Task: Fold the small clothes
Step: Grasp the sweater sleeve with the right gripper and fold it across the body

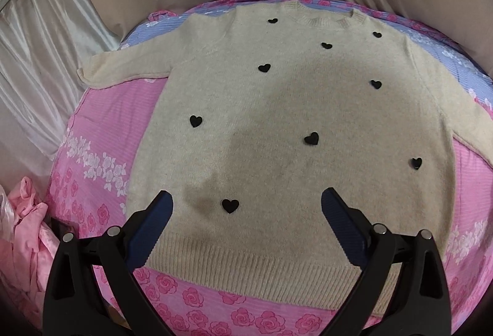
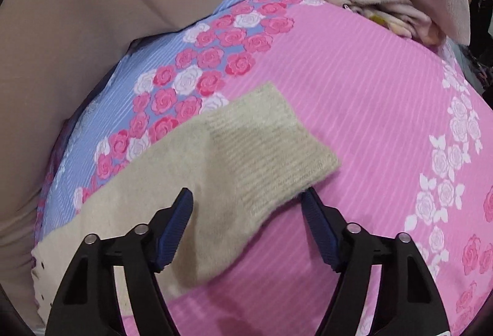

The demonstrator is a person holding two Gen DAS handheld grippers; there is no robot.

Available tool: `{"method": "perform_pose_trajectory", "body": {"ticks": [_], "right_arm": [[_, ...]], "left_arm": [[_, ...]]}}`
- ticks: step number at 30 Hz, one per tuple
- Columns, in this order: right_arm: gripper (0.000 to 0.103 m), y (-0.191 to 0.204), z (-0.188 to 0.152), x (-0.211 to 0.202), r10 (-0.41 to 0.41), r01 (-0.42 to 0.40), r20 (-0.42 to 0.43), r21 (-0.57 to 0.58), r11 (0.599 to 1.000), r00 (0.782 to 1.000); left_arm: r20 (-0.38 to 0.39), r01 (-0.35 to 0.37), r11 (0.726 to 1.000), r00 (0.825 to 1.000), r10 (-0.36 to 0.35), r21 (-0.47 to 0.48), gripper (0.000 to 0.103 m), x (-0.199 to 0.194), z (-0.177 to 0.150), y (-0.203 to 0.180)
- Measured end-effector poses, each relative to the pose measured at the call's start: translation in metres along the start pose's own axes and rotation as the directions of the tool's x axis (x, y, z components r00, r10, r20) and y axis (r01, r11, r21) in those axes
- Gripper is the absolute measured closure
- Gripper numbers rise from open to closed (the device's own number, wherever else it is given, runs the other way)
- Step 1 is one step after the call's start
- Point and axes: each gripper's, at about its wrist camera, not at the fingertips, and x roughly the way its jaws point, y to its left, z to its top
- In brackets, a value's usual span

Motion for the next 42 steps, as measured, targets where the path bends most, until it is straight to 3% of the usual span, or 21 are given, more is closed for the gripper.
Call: {"method": "perform_pose_trajectory", "body": {"ticks": [1,2,7,9,11,13,16,20,22,25,28,30,31,32,33,34,38,42], "right_arm": [[0.061,0.005,0.002,0.001,-0.025,0.025,0.008,-0.017,1.000,1.000],[0.091,0.008,0.005,0.003,-0.012,0.012,0.007,-0.025,1.000,1.000],[0.091,0.044,0.007,-0.032,0.147,-0.143,0.073,-0.058,0.988,0.987],[0.091,0.081,0.002,-0.060,0.244,-0.232,0.092,-0.125,0.965,0.965],[0.091,0.124,-0.006,-0.091,0.353,-0.331,0.092,-0.195,0.923,0.931],[0.091,0.168,-0.016,-0.118,0.446,-0.414,0.071,-0.263,0.871,0.892],[0.091,0.252,-0.048,-0.155,0.571,-0.530,-0.004,-0.376,0.760,0.821],[0.091,0.351,-0.106,-0.178,0.648,-0.627,-0.145,-0.476,0.617,0.748],[0.091,0.401,-0.146,-0.180,0.645,-0.646,-0.219,-0.525,0.555,0.732],[0.091,0.457,-0.202,-0.175,0.615,-0.654,-0.304,-0.579,0.487,0.728],[0.089,0.507,-0.267,-0.157,0.542,-0.636,-0.382,-0.643,0.425,0.748],[0.080,0.527,-0.315,-0.135,0.470,-0.611,-0.419,-0.684,0.400,0.777],[0.070,0.534,-0.336,-0.124,0.437,-0.610,-0.447,-0.697,0.376,0.780],[0.058,0.541,-0.357,-0.111,0.386,-0.587,-0.457,-0.726,0.359,0.801],[0.057,0.544,-0.374,-0.104,0.338,-0.554,-0.449,-0.753,0.355,0.827],[0.057,0.544,-0.386,-0.100,0.312,-0.541,-0.449,-0.767,0.346,0.837],[0.056,0.517,-0.415,-0.116,0.312,-0.526,-0.438,-0.792,0.310,0.843],[0.047,0.473,-0.419,-0.125,0.302,-0.515,-0.432,-0.805,0.294,0.850]], "left_arm": [[-0.004,-0.003,1.000,1.000,0.003,0.001,0.008,0.002,0.002,-0.001],[-0.006,-0.003,1.000,1.000,0.003,0.001,0.008,0.005,0.003,-0.001],[-0.017,0.021,1.000,1.000,-0.021,0.000,0.008,0.013,0.007,0.000],[-0.017,0.038,0.999,0.999,-0.038,-0.002,0.008,0.016,0.008,0.000],[-0.022,0.061,0.998,0.998,-0.061,-0.010,0.008,0.018,0.008,0.002],[-0.025,0.081,0.996,0.996,-0.081,-0.022,0.008,0.019,0.007,0.005],[-0.015,0.107,0.993,0.994,-0.108,-0.045,0.008,0.019,0.006,0.013],[0.001,0.139,0.986,0.990,-0.140,-0.096,0.008,0.020,0.004,0.035],[0.002,0.154,0.981,0.988,-0.154,-0.121,0.008,0.023,0.003,0.047],[0.008,0.168,0.972,0.986,-0.169,-0.162,0.008,0.029,-0.001,0.070],[0.019,0.173,0.964,0.985,-0.173,-0.201,0.008,0.035,-0.005,0.093],[0.024,0.183,0.956,0.983,-0.182,-0.232,0.008,0.041,-0.007,0.110],[0.027,0.191,0.949,0.981,-0.191,-0.249,0.008,0.044,-0.008,0.118],[0.028,0.201,0.941,0.979,-0.201,-0.271,0.008,0.047,-0.007,0.126],[0.028,0.221,0.926,0.974,-0.223,-0.305,0.008,0.052,-0.006,0.136],[0.031,0.238,0.910,0.970,-0.243,-0.340,0.008,0.056,-0.004,0.147],[0.052,0.243,0.854,0.968,-0.247,-0.460,0.008,0.079,0.009,0.191],[0.088,0.233,0.800,0.971,-0.222,-0.552,0.008,0.110,0.038,0.243]]}}
